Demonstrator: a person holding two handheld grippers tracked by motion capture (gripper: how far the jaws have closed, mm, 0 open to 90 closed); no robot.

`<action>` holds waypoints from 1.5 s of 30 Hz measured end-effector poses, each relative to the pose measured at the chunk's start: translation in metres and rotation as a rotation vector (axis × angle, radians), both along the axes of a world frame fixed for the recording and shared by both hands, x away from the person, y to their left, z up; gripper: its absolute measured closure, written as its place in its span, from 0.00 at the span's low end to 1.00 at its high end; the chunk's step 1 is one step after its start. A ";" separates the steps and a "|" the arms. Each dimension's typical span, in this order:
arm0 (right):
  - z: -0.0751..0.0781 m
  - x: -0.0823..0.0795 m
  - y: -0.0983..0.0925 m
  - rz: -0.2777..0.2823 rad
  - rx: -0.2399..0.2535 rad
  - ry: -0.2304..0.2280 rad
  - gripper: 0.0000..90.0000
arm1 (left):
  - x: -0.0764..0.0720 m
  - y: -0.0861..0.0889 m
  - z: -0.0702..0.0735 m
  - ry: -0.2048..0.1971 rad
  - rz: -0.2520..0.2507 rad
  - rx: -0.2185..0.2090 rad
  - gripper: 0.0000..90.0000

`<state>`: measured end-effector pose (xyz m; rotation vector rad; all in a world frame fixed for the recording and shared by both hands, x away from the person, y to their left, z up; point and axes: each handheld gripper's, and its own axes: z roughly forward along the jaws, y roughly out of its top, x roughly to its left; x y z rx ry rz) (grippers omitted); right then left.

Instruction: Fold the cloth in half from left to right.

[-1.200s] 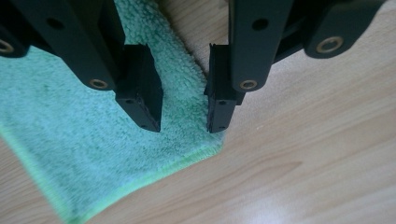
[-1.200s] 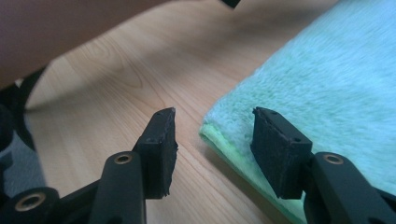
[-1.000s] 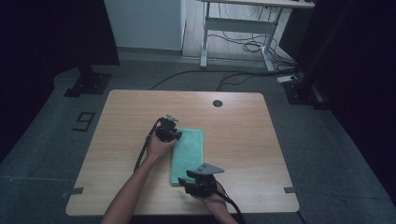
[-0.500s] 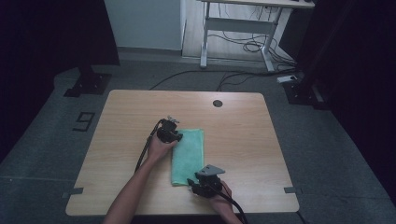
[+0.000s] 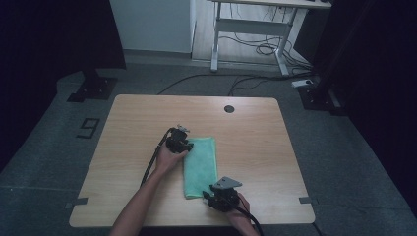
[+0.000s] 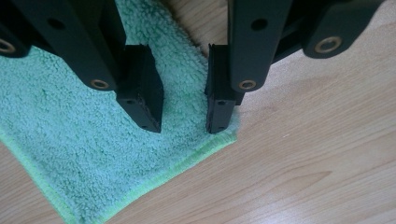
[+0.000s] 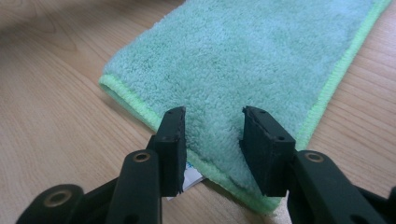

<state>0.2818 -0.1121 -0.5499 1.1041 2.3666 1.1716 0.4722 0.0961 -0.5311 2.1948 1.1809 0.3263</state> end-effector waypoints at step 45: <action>-0.001 0.037 0.067 0.142 -0.042 -0.066 0.66 | 0.003 0.004 -0.002 0.000 -0.001 -0.039 0.77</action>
